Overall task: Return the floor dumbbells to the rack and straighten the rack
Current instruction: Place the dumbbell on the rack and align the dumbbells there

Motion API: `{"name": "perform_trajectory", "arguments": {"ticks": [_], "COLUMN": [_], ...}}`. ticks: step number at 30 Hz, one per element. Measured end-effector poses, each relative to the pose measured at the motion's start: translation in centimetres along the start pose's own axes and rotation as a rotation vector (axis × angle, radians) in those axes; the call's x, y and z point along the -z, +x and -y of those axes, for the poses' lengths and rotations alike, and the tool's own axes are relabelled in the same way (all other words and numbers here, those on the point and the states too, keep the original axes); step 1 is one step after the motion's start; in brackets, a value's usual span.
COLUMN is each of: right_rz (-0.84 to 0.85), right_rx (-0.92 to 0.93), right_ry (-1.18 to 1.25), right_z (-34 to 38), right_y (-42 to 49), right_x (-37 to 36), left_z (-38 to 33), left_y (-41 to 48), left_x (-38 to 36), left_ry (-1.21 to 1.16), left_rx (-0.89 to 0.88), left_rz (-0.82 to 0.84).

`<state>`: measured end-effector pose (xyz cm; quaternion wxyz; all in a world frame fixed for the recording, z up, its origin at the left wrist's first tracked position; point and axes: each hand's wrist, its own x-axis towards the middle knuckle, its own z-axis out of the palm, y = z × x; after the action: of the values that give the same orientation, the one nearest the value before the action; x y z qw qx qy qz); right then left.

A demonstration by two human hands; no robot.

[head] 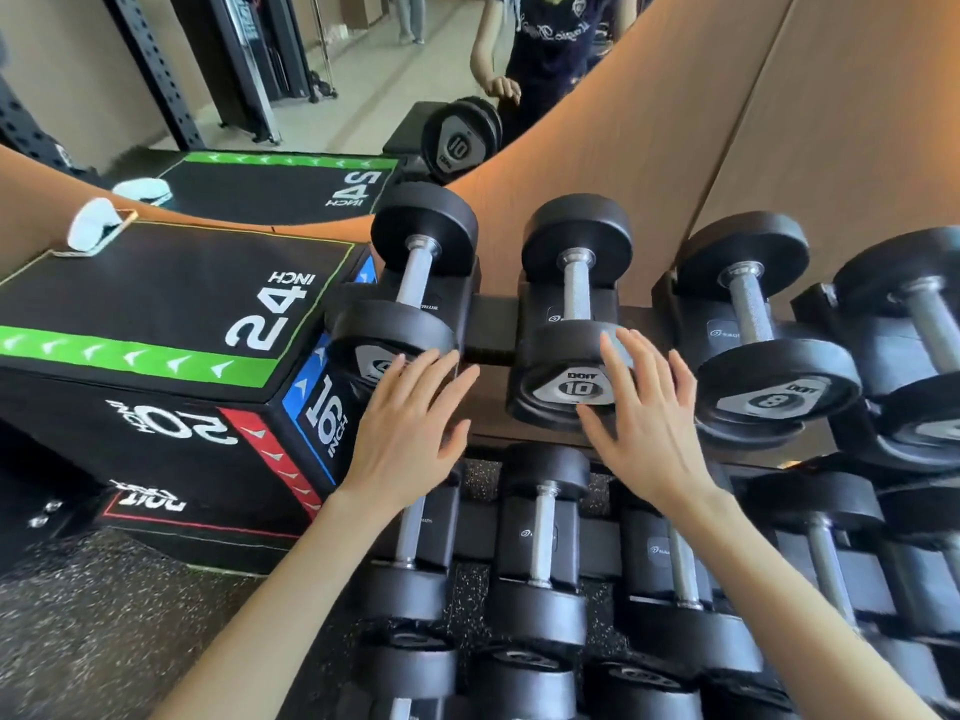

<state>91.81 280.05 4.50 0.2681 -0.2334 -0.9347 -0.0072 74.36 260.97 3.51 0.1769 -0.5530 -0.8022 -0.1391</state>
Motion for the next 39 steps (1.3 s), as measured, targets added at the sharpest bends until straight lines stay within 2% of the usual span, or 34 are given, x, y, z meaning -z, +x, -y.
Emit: {"name": "perform_trajectory", "arguments": {"ticks": [6, 10, 15, 19, 24, 27, 30, 35, 37, 39], "right_rz": [0.168, 0.222, 0.198, 0.139, 0.155, 0.232, 0.3, 0.402, 0.367, 0.248], "right_rx": [-0.044, -0.109, -0.153, -0.096, 0.028, 0.094, 0.104, 0.097, 0.126, 0.143], "right_ry": [-0.079, -0.12, -0.117, -0.111, -0.074, 0.001, 0.11, 0.316, 0.321, 0.333], "right_z": [5.9, 10.2, 15.3, 18.0, 18.6, 18.0, 17.3, 16.9, 16.9, 16.7], "right_y": [-3.5, -4.6, -2.3, 1.1, 5.5, 7.9, 10.4, 13.9, 14.7, 14.6], "right_x": [-3.0, -4.1, -3.9, -2.8, -2.7, -3.7, -5.0, -7.1, -7.8, -8.8], "left_z": [5.2, 9.3, 14.0, 15.6, 16.4, 16.7, 16.9, 17.6, 17.8, 18.0], "left_y": [-5.5, -6.7, -5.7, -3.7, -1.9, -1.4, -1.1, -0.2, 0.6, 1.3], "left_x": [-0.2, 0.1, 1.1, 1.8, 0.3, -1.7, -3.2, -4.6, -5.1, -5.9], "left_ry": [-0.003, -0.024, -0.085, -0.133, -0.277, -0.456, -0.646, -0.73, -0.795, -0.873], "left_rx": [0.086, 0.061, 0.006, -0.05, -0.067, 0.046, 0.154, 0.152, 0.136, 0.122], "left_rz": [0.077, 0.106, 0.034, 0.023, 0.008, 0.029, 0.039, 0.01, -0.011, -0.048]}}
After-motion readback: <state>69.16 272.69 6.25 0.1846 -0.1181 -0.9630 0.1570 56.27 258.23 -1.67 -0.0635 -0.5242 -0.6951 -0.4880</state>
